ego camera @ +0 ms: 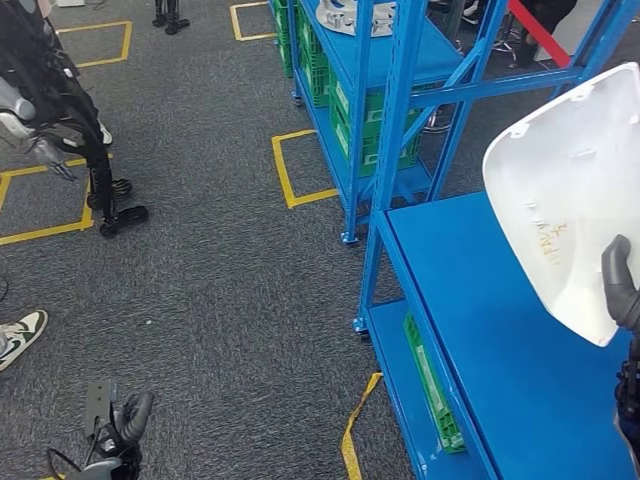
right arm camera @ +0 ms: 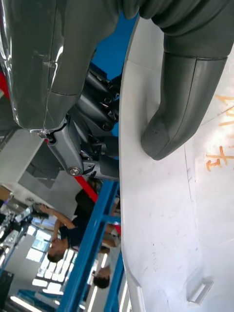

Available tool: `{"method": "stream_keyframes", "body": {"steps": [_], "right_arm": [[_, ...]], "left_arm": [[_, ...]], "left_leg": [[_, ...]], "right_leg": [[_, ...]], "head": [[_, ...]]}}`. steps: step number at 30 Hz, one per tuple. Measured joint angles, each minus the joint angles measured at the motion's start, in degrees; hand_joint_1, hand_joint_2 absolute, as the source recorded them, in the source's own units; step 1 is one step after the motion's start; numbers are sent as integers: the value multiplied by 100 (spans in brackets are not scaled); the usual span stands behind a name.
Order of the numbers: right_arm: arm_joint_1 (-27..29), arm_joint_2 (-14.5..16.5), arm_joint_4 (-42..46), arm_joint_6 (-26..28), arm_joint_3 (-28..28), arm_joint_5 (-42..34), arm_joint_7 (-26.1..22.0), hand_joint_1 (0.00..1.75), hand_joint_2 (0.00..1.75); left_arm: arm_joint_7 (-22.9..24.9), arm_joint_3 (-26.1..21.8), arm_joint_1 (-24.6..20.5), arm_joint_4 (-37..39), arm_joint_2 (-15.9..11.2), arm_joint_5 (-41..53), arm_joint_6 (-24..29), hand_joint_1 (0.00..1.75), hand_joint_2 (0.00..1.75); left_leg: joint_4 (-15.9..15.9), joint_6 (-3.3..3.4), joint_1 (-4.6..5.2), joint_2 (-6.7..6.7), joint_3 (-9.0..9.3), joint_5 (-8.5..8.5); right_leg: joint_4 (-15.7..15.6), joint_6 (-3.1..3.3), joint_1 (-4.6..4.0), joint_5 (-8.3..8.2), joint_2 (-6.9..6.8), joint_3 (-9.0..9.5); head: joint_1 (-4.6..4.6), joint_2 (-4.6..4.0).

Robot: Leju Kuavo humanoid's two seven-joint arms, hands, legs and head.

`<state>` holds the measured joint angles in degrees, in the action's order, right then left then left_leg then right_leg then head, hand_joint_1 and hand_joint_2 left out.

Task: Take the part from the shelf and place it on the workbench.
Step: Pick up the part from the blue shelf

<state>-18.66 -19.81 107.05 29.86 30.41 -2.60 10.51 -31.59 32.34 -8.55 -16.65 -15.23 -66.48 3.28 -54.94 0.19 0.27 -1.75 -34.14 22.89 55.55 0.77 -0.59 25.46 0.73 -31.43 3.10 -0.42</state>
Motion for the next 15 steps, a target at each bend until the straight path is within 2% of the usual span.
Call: {"method": "stream_keyframes", "body": {"steps": [4,8,15], "right_arm": [[-167,33,96,-236,24,34,24,175,175],[-273,84,111,-307,32,-128,-120,175,175],[-295,177,110,-293,3,-156,-1130,175,175]], "left_arm": [[31,2,-44,0,26,69,-130,0,175],[-70,3,-90,0,60,113,23,0,175],[-99,4,-183,0,137,196,133,0,175]], "left_leg": [[0,0,0,0,0,0],[0,0,0,-1,0,0],[0,0,0,-2,0,0]], "right_leg": [[0,0,0,0,-1,0],[0,0,0,0,-3,1],[0,-1,0,1,-3,0]], "head": [[-1,0],[-1,0],[0,0]]}}
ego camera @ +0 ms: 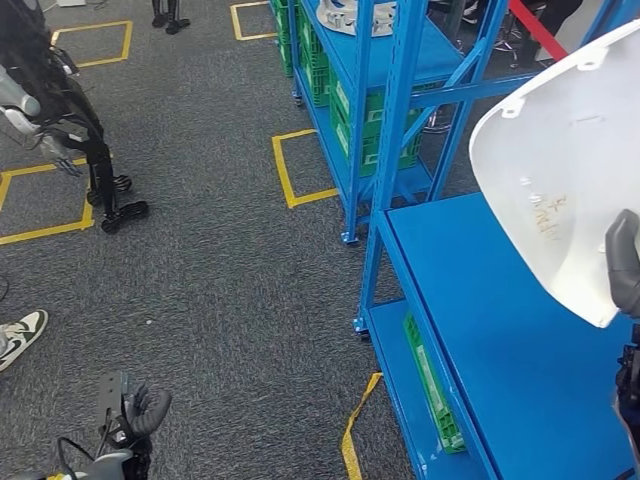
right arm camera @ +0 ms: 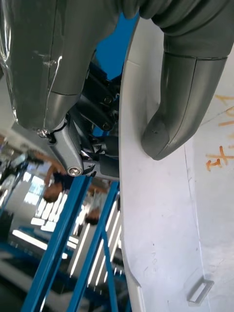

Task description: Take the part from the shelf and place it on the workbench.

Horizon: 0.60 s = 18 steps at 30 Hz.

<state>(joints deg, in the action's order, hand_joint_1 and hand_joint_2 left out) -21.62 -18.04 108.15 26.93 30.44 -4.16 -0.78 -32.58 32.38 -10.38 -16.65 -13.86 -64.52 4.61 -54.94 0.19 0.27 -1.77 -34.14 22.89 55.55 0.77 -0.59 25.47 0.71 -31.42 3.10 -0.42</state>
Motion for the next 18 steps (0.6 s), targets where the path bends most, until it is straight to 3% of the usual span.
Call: {"method": "stream_keyframes", "body": {"steps": [11,18], "right_arm": [[438,113,-16,-681,-208,-810,-1467,175,175],[607,259,43,-598,-218,-547,-1603,175,175]], "left_arm": [[-111,5,-54,0,81,166,16,0,175],[-164,40,-61,0,109,373,10,0,175]], "left_leg": [[0,4,0,-1,0,5],[0,3,0,0,1,7]], "right_leg": [[0,-4,0,3,0,1],[0,-4,0,4,1,0]], "head": [[-1,0],[-1,0]]}}
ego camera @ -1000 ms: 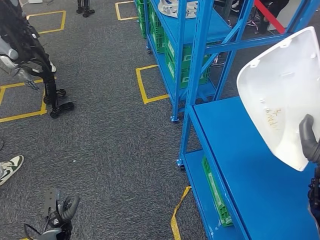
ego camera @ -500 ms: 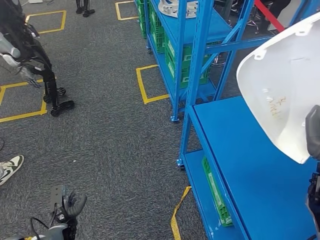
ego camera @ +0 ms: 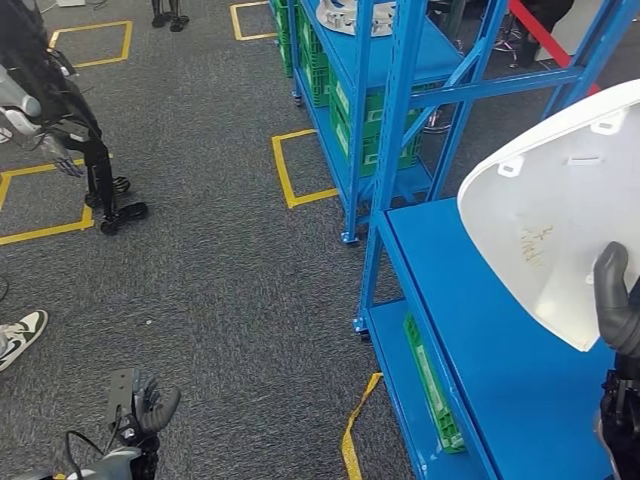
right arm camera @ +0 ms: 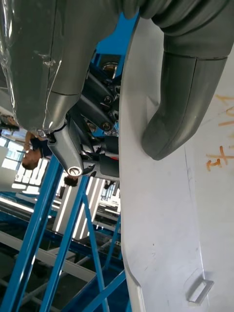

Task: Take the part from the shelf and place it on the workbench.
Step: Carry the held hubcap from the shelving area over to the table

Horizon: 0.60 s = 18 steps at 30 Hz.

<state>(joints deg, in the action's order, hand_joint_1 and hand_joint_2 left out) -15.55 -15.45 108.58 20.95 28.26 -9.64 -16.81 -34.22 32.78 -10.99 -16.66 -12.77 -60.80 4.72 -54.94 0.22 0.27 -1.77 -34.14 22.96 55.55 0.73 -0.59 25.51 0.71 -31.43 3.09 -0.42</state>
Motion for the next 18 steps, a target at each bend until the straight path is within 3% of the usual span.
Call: {"method": "stream_keyframes", "body": {"steps": [11,14,18], "right_arm": [[236,210,51,-164,29,259,-83,175,175],[288,263,51,-238,43,311,-99,175,175],[316,307,52,-315,59,397,-101,175,175]], "left_arm": [[-38,58,-54,0,43,143,197,0,175],[-72,92,-67,0,51,231,452,0,175],[-72,112,-68,0,55,216,377,0,175]], "left_leg": [[-6,14,22,0,0,12],[-11,28,39,0,0,21],[-20,64,64,0,0,41]], "right_leg": [[-4,-11,11,6,0,3],[-4,-24,23,13,-1,5],[-5,-57,49,28,0,11]], "head": [[1,0],[1,0],[1,0]]}}
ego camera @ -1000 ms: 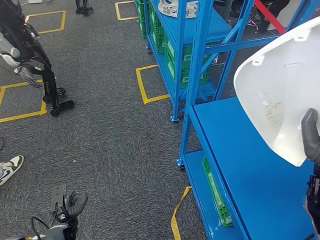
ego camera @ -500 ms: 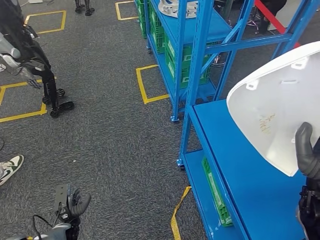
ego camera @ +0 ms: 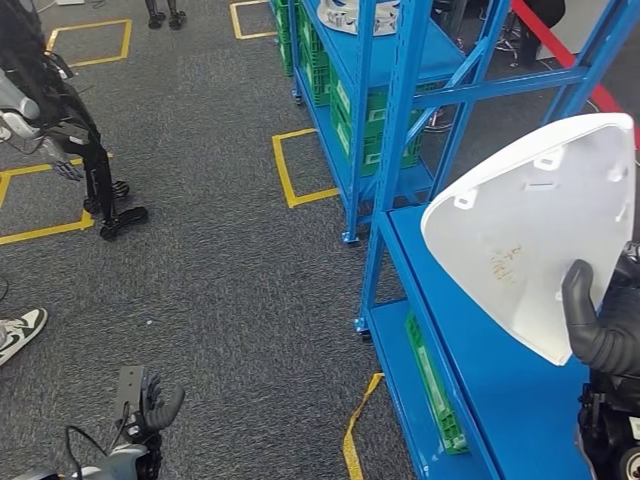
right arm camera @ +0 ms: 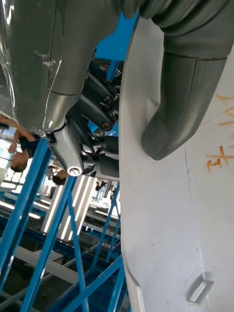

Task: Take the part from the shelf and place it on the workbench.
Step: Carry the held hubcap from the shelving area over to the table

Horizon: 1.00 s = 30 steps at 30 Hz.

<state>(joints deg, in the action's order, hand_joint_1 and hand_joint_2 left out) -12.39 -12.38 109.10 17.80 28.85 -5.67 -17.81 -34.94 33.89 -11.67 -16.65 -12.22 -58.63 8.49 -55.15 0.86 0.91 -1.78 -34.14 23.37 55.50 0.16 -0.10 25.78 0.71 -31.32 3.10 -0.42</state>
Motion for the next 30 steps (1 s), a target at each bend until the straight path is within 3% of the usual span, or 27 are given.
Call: {"method": "stream_keyframes", "body": {"steps": [2,4,7,8,9,10,12,14,17,19,21,23,24,25,26,28,30], "right_arm": [[7,17,13,-29,11,29,2,175,175],[13,25,38,-49,20,46,2,175,175],[33,27,55,-98,30,68,9,175,175],[47,27,55,-116,33,75,14,175,175],[60,27,55,-129,36,81,17,175,175],[67,27,56,-136,38,87,17,175,175],[69,27,61,-145,39,97,19,175,175],[71,28,69,-156,42,105,21,175,175],[78,30,81,-165,43,114,26,175,175],[78,44,89,-174,42,129,29,175,175],[81,61,96,-184,35,144,34,175,175],[94,65,97,-193,31,151,42,175,175],[103,66,97,-198,30,154,46,175,175],[109,67,97,-202,31,158,48,175,175],[113,70,96,-205,30,162,50,175,175],[112,76,96,-215,27,174,52,175,175],[111,79,95,-233,20,202,61,175,175]], "left_arm": [[7,1,2,-2,2,-10,-86,0,175],[22,2,5,-5,7,-32,-152,0,175],[50,3,10,-7,14,-86,-262,0,175],[53,3,13,-7,19,-92,-285,0,175],[53,3,18,-7,24,-91,-297,0,175],[52,3,22,-7,28,-88,-300,0,175],[51,3,26,-7,39,-80,-303,0,175],[49,3,17,-7,42,-75,-306,0,175],[46,3,20,-7,40,-73,-310,0,175],[47,4,21,-7,40,-65,-318,0,175],[47,5,5,-7,45,-57,-330,0,175],[47,5,2,-7,54,-56,-340,0,175],[47,5,9,-7,58,-55,-343,0,175],[48,5,15,-7,62,-55,-347,0,175],[48,5,18,-7,62,-54,-348,0,175],[49,5,10,-7,61,-45,-351,0,175],[49,5,-5,-7,62,-33,-351,0,175]], "left_leg": [[33,30,-10,3,21,-5],[108,65,-51,10,96,-19],[148,99,-76,15,178,-4],[147,98,-77,10,185,4],[145,90,-80,2,194,13],[143,76,-86,-12,207,25],[132,28,-103,-47,249,59],[107,-36,-102,-79,250,85],[106,-138,-118,-114,213,76],[-22,-200,-139,-49,167,167],[-611,-249,-147,61,-116,472],[-1423,-282,-148,104,-550,790],[-1648,-289,-149,111,-684,824],[-1648,-289,-149,117,-708,749],[-1402,-283,-149,129,-604,572],[-538,-259,-142,201,-184,177],[2,-206,-120,253,77,17]], "right_leg": [[-2,-30,5,16,-1,1],[166,-72,0,137,-8,-58],[1203,-130,33,623,-21,-529],[1542,-147,53,730,-23,-710],[1699,-161,72,734,-26,-809],[1608,-172,88,618,-28,-787],[847,-192,122,193,-9,-444],[163,-187,130,-39,61,-101],[1,-92,96,-52,87,2],[-46,-17,92,-74,50,31],[-81,38,94,-82,-8,55],[-82,66,82,-72,-64,55],[-82,71,77,-66,-88,57],[-81,73,74,-59,-108,63],[-79,70,73,-50,-126,75],[-70,39,59,-19,-156,101],[-62,-12,33,14,-177,113]], "head": [[2,0],[-12,0],[-50,0],[-54,0],[-55,0],[-54,0],[-56,0],[-63,0],[-58,0],[-49,0],[-24,0],[-3,0],[1,0],[5,0],[10,0],[23,0],[29,0]]}}
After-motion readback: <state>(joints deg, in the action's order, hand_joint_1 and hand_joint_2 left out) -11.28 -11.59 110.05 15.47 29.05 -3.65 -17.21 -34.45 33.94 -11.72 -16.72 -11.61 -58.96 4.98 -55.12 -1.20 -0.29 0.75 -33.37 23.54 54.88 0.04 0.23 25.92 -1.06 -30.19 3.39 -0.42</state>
